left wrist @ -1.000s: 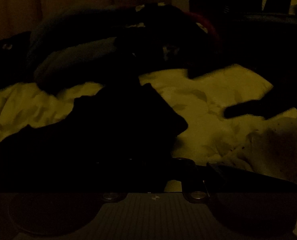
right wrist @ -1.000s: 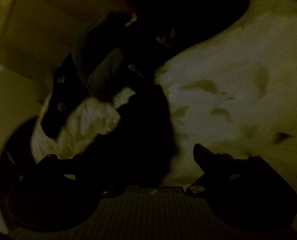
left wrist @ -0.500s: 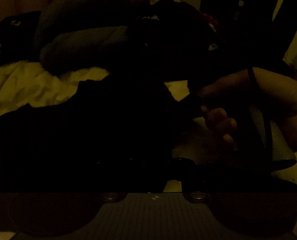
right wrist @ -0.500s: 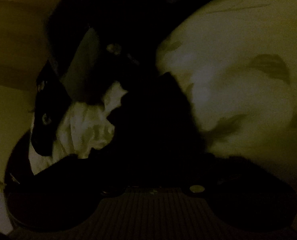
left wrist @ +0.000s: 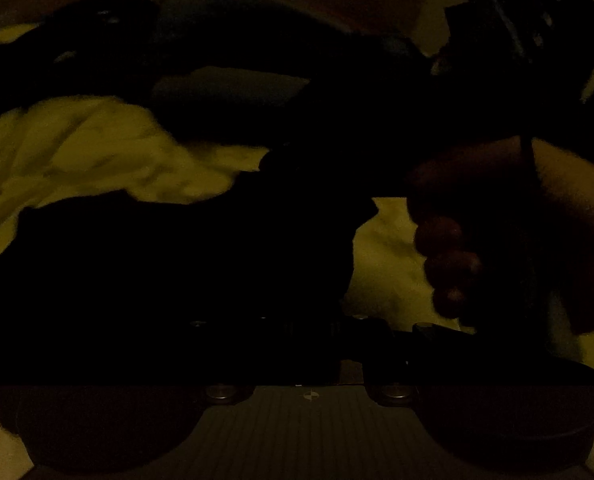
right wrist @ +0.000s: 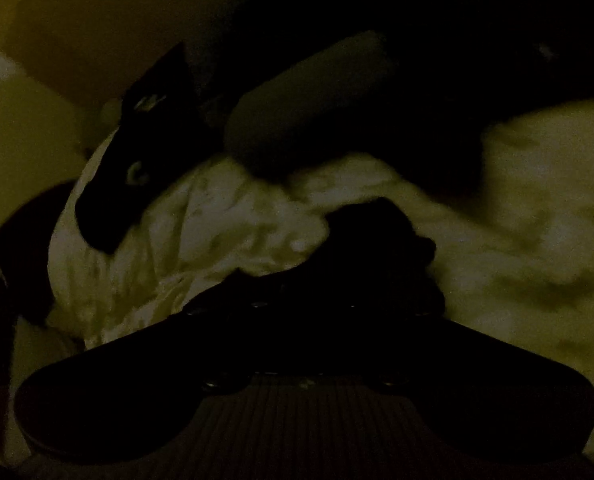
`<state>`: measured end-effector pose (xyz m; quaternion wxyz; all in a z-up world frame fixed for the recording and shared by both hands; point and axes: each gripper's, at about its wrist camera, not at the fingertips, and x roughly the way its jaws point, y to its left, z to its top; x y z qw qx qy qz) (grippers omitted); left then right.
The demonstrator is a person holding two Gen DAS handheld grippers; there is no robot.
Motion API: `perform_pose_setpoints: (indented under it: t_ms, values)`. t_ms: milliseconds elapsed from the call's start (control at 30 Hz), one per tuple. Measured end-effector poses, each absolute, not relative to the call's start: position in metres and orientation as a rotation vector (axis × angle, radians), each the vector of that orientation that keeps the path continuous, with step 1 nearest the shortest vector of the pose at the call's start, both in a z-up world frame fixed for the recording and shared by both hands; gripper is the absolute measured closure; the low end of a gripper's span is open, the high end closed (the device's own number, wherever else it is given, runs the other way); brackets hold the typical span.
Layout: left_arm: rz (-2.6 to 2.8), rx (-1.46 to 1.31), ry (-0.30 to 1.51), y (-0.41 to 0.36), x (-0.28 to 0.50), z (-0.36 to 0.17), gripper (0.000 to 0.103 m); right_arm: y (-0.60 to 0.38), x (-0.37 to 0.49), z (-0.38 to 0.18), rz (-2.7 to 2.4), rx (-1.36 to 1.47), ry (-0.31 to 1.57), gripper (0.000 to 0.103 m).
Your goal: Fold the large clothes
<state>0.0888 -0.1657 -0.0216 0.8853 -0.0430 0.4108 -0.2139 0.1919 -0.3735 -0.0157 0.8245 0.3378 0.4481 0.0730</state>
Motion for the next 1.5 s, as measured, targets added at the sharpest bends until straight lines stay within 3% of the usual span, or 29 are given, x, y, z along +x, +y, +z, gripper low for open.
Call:
perform_pose_setpoints:
  t_ms: [167, 300, 367, 433, 467, 600, 633, 733, 800, 833, 967, 1233, 1400, 1500]
  values:
    - [-0.262, -0.244, 0.832, -0.08, 0.091, -0.012, 0.048, -0.292, 0.221, -0.001, 0.259, 0.626, 0.947, 0.087]
    - [-0.074, -0.353, 0.89, -0.004, 0.084, -0.035, 0.048, -0.201, 0.238, -0.005, 0.401, 0.51, 0.986, 0.087]
    - [-0.009, -0.428, 0.956, 0.026, 0.081, -0.057, 0.045, -0.159, 0.245, -0.018, 0.448, 0.472, 1.05, 0.078]
    - [0.064, -0.528, 1.013, 0.052, 0.072, -0.079, 0.045, -0.131, 0.245, -0.03, 0.459, 0.462, 1.072, 0.049]
    - [0.083, -0.587, 1.03, 0.064, 0.068, -0.087, 0.045, -0.121, 0.241, -0.032, 0.481, 0.465, 1.06, 0.044]
    - [0.119, -0.689, 1.029, 0.097, 0.046, -0.098, 0.036, -0.132, 0.223, -0.02, 0.49, 0.512, 0.945, 0.031]
    - [0.131, -0.676, 1.028, 0.101, 0.045, -0.096, 0.029, -0.145, 0.218, -0.016, 0.462, 0.524, 0.917, 0.03]
    - [0.134, -0.699, 0.987, 0.116, 0.043, -0.091, 0.025, -0.195, 0.213, -0.012, 0.354, 0.539, 0.881, 0.027]
    - [0.109, -0.696, 0.956, 0.12, 0.048, -0.083, 0.005, -0.232, 0.215, -0.023, 0.284, 0.575, 0.909, 0.026]
    - [0.089, -0.678, 0.934, 0.119, 0.053, -0.078, 0.0, -0.25, 0.214, -0.029, 0.245, 0.605, 0.925, 0.026]
    - [-0.059, -0.595, 0.862, 0.103, 0.086, -0.067, 0.0, -0.306, 0.2, -0.056, 0.163, 0.767, 0.973, 0.026]
    - [-0.168, -0.417, 0.972, 0.062, 0.169, -0.11, 0.0, -0.299, 0.19, -0.117, 0.276, 0.93, 1.051, 0.027]
    - [-0.17, -0.584, 0.999, 0.072, 0.198, -0.148, 0.0, -0.273, 0.221, -0.142, 0.319, 0.939, 1.003, 0.03]
    - [-0.16, -0.705, 0.989, 0.075, 0.204, -0.157, 0.0, -0.259, 0.241, -0.15, 0.293, 0.926, 0.958, 0.042]
